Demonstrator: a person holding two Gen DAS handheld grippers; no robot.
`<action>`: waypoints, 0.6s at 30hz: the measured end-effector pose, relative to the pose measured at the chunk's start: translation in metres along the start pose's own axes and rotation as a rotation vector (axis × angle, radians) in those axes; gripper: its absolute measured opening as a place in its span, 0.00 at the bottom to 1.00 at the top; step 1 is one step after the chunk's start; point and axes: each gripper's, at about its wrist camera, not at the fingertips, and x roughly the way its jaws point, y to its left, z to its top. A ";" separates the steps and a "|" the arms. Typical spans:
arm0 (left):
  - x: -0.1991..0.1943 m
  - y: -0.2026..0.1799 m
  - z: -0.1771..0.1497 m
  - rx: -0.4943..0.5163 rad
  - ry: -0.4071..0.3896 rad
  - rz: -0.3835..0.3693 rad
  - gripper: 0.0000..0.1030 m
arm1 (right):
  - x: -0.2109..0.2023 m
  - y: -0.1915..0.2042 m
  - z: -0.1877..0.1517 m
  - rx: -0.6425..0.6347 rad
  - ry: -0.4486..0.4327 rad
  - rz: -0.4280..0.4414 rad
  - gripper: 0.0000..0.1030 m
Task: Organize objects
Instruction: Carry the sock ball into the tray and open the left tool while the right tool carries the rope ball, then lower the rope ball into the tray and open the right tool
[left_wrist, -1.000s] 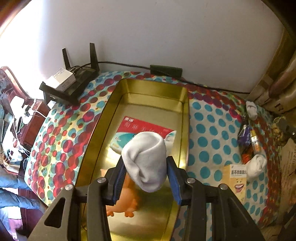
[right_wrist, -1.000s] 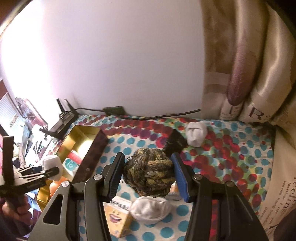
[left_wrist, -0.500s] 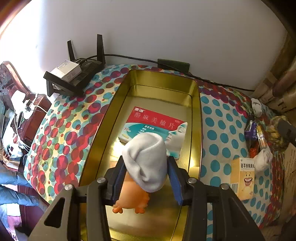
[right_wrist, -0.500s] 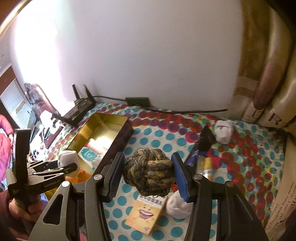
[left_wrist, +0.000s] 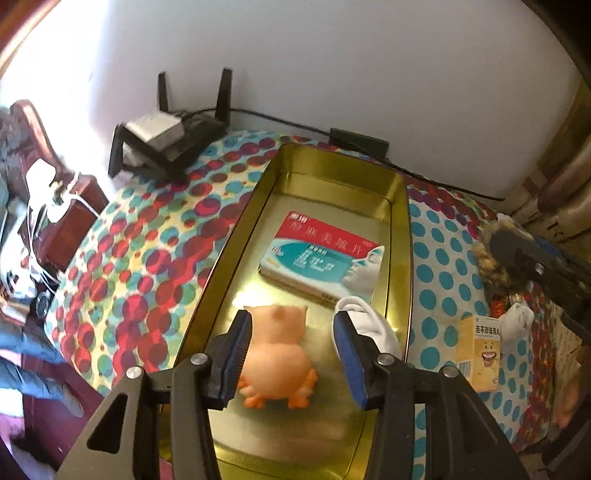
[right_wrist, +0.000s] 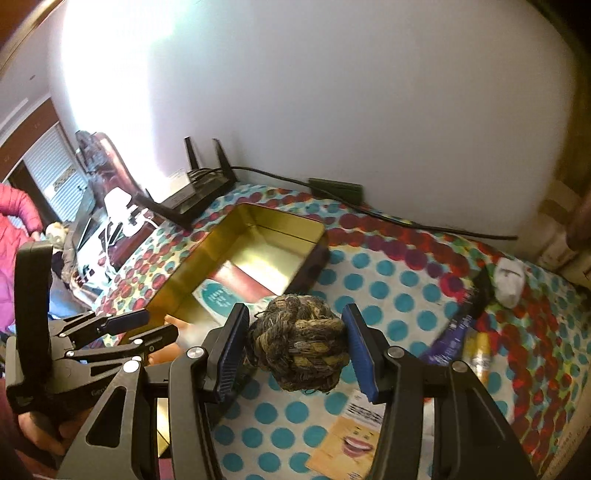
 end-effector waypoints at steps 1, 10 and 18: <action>-0.001 0.005 -0.002 -0.023 0.015 -0.010 0.46 | 0.003 0.004 0.002 -0.010 0.000 0.007 0.48; -0.035 0.039 -0.014 -0.139 -0.072 0.002 0.54 | 0.055 0.055 0.021 -0.150 0.066 0.076 0.48; -0.053 0.051 -0.020 -0.145 -0.119 0.023 0.54 | 0.102 0.084 0.016 -0.212 0.150 0.084 0.48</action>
